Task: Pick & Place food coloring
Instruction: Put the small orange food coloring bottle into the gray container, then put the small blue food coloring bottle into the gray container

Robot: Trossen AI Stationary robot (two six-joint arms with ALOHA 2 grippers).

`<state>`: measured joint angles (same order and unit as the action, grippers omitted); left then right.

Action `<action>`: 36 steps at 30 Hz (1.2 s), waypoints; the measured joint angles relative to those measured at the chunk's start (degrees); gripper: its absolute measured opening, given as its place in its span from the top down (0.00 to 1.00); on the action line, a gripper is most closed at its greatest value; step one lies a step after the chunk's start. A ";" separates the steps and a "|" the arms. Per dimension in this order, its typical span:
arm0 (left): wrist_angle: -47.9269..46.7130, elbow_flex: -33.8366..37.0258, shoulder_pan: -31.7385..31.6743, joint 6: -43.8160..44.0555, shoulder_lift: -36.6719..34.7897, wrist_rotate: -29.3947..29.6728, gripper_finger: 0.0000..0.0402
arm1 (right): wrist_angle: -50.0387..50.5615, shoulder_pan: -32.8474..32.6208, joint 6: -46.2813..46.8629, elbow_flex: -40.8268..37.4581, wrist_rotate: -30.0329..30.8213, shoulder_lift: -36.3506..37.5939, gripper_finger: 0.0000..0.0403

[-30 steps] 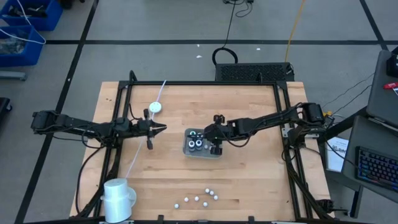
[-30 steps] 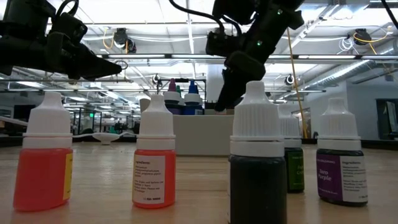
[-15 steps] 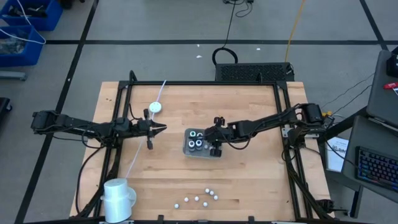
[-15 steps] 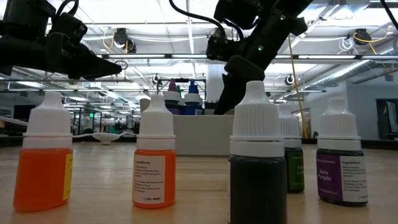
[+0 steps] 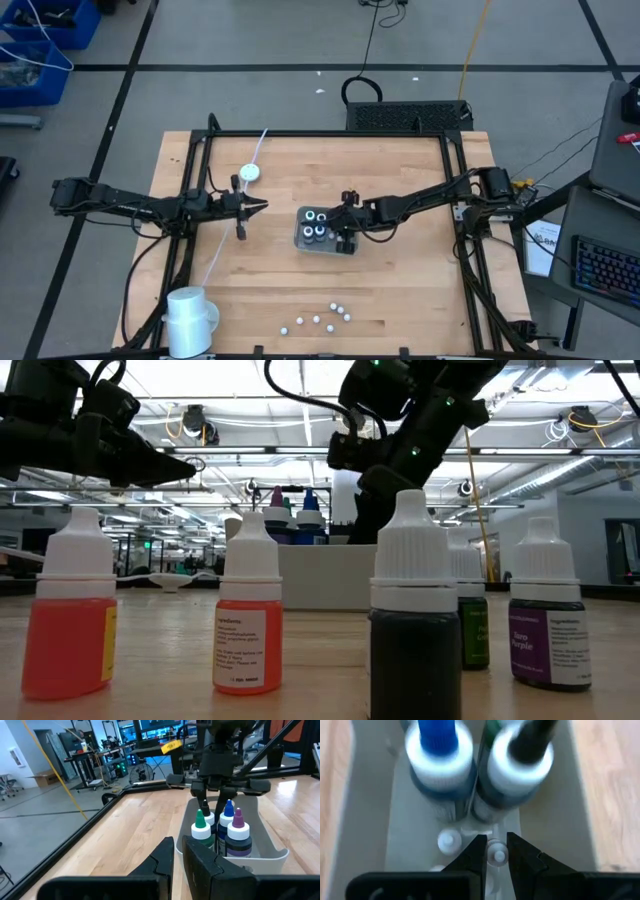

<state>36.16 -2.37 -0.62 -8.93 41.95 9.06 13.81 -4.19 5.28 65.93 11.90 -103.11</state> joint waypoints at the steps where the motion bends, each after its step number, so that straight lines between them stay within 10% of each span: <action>1: 0.00 0.00 0.00 0.00 -0.02 0.00 0.88 | 0.14 0.00 0.00 -0.02 -0.02 0.00 0.89; 25: 0.00 0.00 -0.04 0.05 0.00 0.00 0.88 | -0.89 0.37 -0.15 0.04 0.02 1.07 0.70; 36: -1.04 0.00 -0.04 0.22 0.00 0.00 0.88 | -1.95 -2.14 -3.86 -7.00 -0.25 19.56 0.79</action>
<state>35.12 -2.37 -0.67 -8.71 41.95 9.06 11.86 -6.33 1.42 58.93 11.65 -83.55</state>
